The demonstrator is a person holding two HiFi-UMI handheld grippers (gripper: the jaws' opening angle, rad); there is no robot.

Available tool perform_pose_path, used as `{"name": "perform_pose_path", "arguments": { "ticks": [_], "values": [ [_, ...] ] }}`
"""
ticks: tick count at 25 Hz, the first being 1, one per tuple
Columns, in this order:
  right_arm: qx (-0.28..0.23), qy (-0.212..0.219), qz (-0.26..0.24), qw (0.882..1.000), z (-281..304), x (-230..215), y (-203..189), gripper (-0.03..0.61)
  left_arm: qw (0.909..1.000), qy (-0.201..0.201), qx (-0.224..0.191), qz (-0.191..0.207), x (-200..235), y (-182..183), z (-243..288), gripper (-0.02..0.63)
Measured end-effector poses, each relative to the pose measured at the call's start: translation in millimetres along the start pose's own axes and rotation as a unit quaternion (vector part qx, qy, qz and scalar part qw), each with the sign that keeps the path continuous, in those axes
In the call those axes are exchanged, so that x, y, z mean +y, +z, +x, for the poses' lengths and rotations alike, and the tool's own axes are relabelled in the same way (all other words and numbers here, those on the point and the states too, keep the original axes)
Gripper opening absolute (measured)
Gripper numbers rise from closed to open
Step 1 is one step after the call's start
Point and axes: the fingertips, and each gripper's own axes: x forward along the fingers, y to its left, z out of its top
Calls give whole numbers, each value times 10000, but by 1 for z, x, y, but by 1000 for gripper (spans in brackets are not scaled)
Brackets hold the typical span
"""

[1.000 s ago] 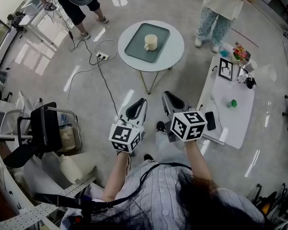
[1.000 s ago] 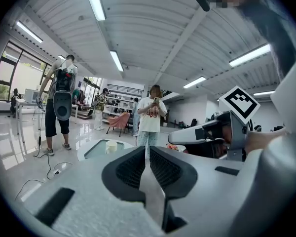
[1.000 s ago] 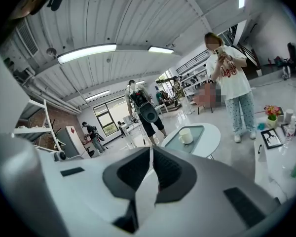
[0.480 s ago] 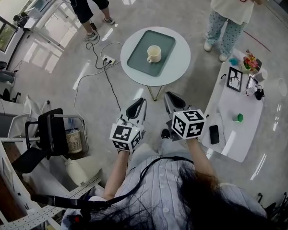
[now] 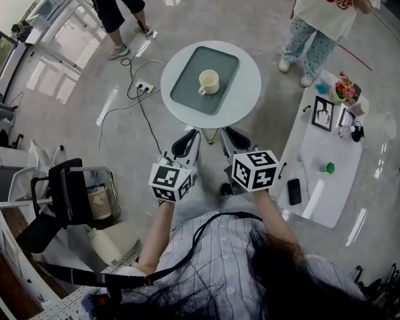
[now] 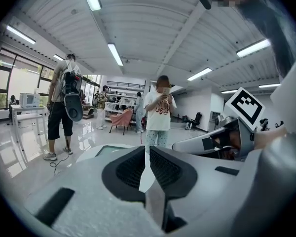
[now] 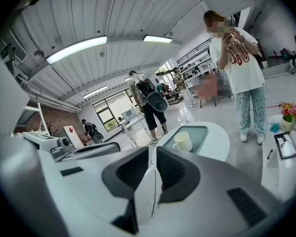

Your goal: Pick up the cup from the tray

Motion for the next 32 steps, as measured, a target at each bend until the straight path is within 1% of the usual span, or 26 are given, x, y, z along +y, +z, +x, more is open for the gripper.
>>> {"name": "perform_pose_path", "arguments": {
  "ticks": [8, 13, 20, 24, 25, 27, 28, 32],
  "values": [
    [146, -285, 146, 9994, 69, -16, 10, 35, 9985, -481, 181, 210, 52, 5, 51, 18],
    [174, -653, 315, 9972, 116, -27, 19, 35, 9953, -851, 329, 341, 89, 8, 78, 17],
    [279, -1177, 697, 9902, 168, -52, 17, 38, 9906, -1238, 546, 226, 132, 1, 110, 17],
    [437, -1416, 728, 9863, 193, -64, 6, 50, 9870, -1444, 680, 208, 149, -7, 123, 17],
    [484, -1442, 736, 9856, 200, -68, 3, 74, 9860, -1490, 714, 216, 152, -8, 128, 18],
    [549, -1515, 787, 9838, 212, -74, -2, 175, 9835, -1605, 793, 246, 158, -11, 136, 18],
    [556, -1583, 813, 9825, 217, -78, -5, 215, 9821, -1670, 833, 268, 159, -12, 139, 17],
    [509, -2013, 811, 9748, 233, -98, -17, 291, 9768, -1893, 937, 344, 164, -14, 152, 18]
  ]
}}
